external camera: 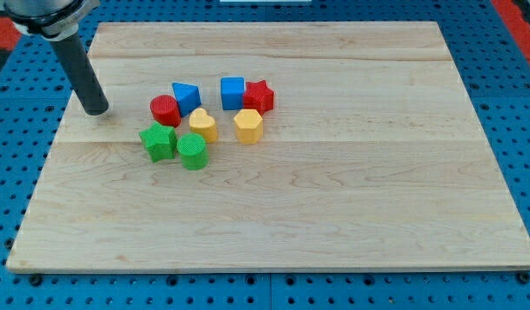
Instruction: Slide your arm to the green circle
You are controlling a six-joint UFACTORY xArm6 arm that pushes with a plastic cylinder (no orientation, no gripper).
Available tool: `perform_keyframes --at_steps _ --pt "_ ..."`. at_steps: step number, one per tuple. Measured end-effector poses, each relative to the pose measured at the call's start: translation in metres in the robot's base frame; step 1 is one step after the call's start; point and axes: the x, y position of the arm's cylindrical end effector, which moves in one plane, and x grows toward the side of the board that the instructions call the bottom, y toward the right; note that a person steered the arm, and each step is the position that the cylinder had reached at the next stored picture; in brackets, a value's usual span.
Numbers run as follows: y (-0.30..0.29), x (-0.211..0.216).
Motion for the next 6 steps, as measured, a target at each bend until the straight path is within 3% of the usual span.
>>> perform_keyframes --at_steps 1,4,5,6 --pt "0.000 0.001" --pt "0.197 0.079" --pt "0.193 0.083" --pt "0.149 0.081"
